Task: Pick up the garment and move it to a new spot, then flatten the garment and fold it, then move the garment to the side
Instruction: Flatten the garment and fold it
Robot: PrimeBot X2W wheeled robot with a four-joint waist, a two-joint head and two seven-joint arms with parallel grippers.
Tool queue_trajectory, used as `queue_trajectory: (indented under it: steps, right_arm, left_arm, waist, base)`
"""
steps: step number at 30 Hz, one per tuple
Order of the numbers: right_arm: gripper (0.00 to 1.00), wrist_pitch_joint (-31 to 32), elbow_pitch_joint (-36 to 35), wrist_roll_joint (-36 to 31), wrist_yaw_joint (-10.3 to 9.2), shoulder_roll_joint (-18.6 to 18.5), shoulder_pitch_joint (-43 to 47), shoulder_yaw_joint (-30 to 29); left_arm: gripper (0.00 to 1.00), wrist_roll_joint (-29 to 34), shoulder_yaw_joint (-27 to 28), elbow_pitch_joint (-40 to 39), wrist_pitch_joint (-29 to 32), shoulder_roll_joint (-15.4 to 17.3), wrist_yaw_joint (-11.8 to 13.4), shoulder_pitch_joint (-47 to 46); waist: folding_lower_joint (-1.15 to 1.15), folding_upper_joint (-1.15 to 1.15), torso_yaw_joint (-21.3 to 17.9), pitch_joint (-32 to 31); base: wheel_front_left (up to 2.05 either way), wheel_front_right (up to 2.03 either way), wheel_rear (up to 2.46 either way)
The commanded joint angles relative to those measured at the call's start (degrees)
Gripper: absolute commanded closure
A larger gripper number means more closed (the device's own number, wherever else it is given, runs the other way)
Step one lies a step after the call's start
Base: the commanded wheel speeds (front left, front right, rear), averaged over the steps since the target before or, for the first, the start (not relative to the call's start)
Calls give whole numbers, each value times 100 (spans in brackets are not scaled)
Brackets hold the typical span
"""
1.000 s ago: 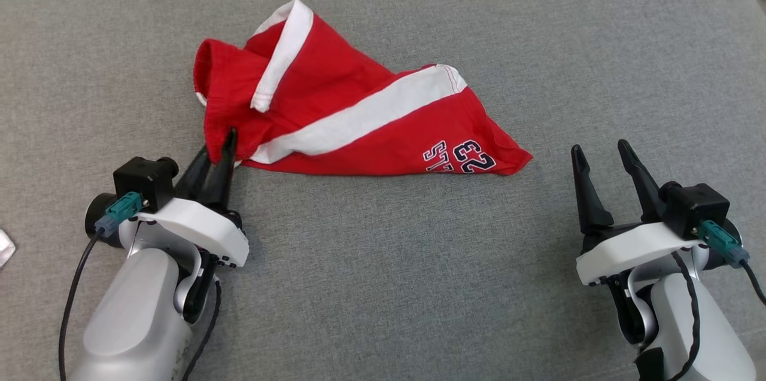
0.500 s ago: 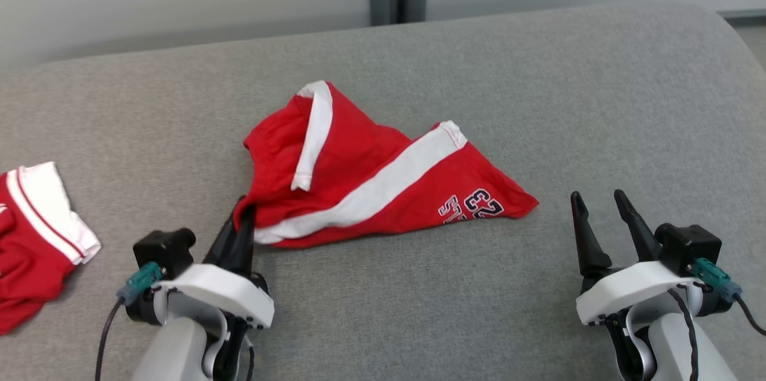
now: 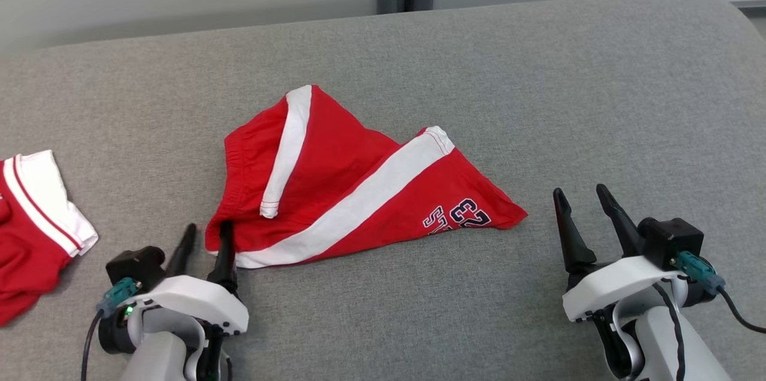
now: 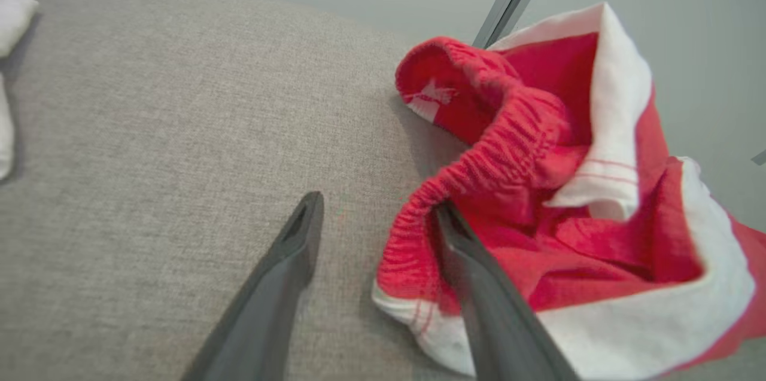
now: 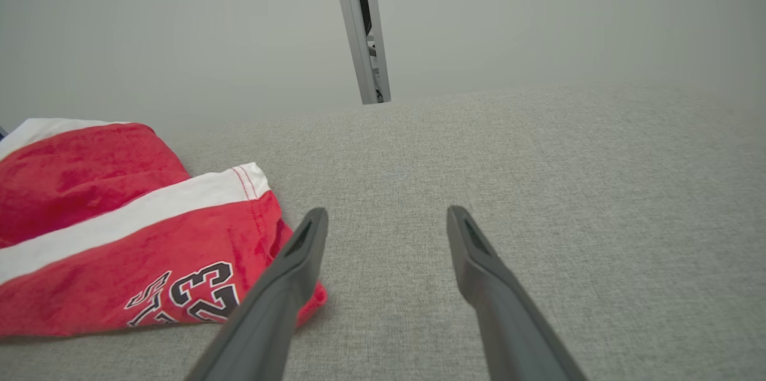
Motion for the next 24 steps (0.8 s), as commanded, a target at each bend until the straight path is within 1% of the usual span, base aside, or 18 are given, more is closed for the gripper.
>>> queue_trajectory:
  steps: [1,8,12,16,19,24]
  right_arm:
    - [0,-1,-1,-22,-2,-38,-70,23]
    - [0,-1,-87,-4,-2,-38,96,-31]
    - [0,-1,-117,51,-2,-37,229,-2]
    - [0,-1,-138,87,-2,-37,383,27]
    - [0,-1,-207,102,-2,-36,517,49]
    - [0,-1,-374,-175,-2,-37,731,113]
  left_arm:
    - [0,121,142,-97,-3,35,47,-52]
    - [0,658,694,-601,-3,5,214,343]
    - [0,833,890,-850,-3,-15,152,732]
    - [0,884,956,-996,-3,-26,102,1051]
    - [0,919,947,-1275,-3,-25,81,1387]
    - [0,1091,882,-1808,-3,-24,182,1876]
  waist:
    - [0,0,-47,32]
    - [0,0,-56,-295]
    - [0,0,-31,-580]
    - [0,0,-11,-783]
    - [0,0,10,-966]
    - [0,0,53,-1097]
  base:
    - [0,0,0]
    - [0,0,0]
    - [0,0,0]
    - [0,0,0]
    - [0,0,0]
    - [0,0,0]
